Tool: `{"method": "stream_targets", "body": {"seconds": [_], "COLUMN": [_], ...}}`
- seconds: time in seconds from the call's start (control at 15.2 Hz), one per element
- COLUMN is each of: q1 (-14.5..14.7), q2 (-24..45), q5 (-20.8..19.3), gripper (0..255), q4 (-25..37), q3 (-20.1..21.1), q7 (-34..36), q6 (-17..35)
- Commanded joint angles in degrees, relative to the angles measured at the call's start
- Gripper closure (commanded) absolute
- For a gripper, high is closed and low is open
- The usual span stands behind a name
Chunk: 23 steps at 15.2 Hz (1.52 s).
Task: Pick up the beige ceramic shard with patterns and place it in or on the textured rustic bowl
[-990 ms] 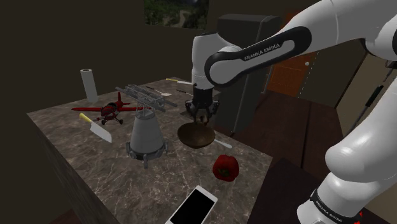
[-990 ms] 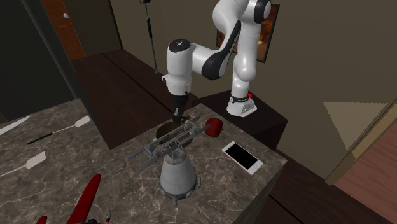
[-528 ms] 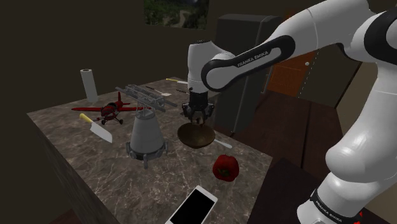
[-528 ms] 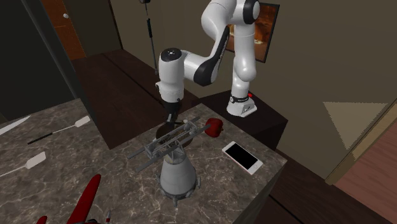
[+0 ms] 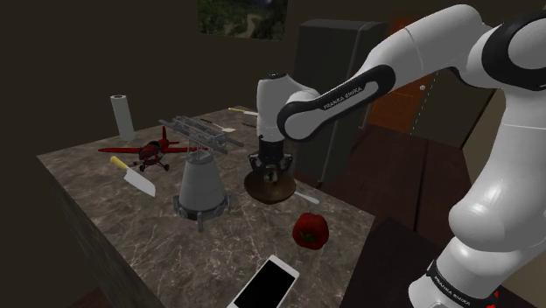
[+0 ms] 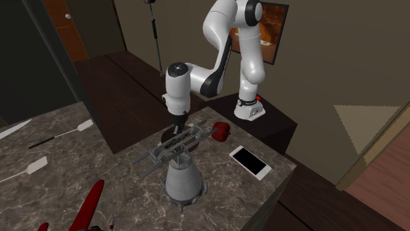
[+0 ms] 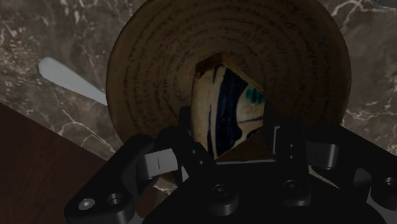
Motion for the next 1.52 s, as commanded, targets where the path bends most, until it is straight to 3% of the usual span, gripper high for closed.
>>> {"method": "stream_targets", "body": {"seconds": [0.0, 0.46, 0.53, 0.86, 1.12, 1.45], "q1": [0.27, 0.27, 0.27, 0.27, -1.14, -1.10], "q2": [0.70, 0.70, 0.70, 0.70, -3.98, -3.99], "q5": [-0.82, -0.82, -0.82, -0.82, 4.40, 4.41], "gripper": [255, 255, 0, 0, 0, 0], "q4": [-0.40, -0.40, -0.40, -0.40, 2.60, 2.60], "q3": [-0.33, -0.33, -0.33, -0.33, 1.83, 1.80], "q7": [0.60, 0.60, 0.60, 0.60, -2.83, -2.83], "q6": [0.82, 0.81, 0.81, 0.81, -4.82, -4.82]}}
